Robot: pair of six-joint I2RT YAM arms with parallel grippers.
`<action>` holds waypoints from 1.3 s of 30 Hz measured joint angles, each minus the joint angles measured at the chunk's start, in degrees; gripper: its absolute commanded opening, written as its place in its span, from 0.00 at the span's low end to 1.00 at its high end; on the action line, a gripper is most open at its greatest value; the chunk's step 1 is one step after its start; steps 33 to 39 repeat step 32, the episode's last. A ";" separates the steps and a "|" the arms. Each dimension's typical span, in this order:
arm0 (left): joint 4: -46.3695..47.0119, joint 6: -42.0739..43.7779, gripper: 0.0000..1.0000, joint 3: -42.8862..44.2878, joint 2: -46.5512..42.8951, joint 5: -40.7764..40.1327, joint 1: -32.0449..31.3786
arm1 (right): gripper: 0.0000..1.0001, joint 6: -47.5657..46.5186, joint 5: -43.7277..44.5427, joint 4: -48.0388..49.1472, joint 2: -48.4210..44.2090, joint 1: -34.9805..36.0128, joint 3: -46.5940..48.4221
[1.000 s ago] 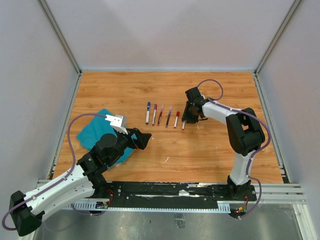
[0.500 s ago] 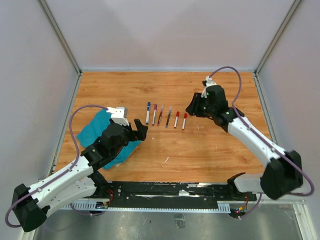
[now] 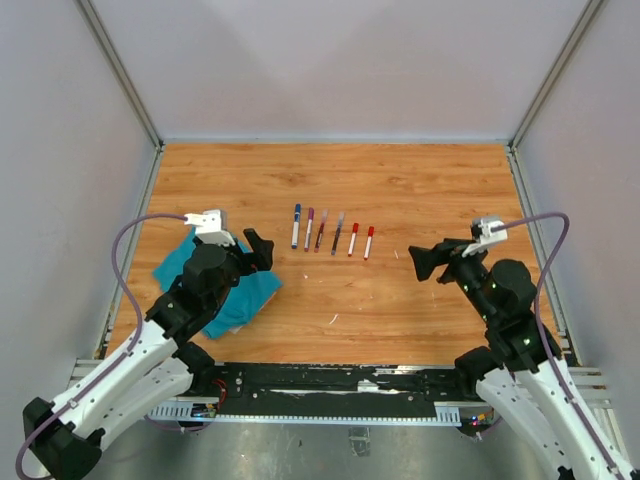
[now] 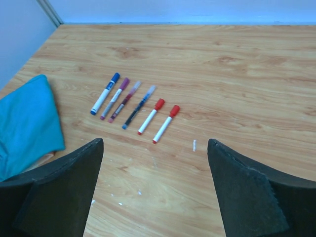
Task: Insert the pens into the pen caps
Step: Reset both arms
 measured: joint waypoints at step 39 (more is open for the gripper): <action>-2.36 -0.31 1.00 -4.92 -13.29 -2.64 0.07 | 0.99 2.84 12.81 -5.73 -21.99 0.00 -12.28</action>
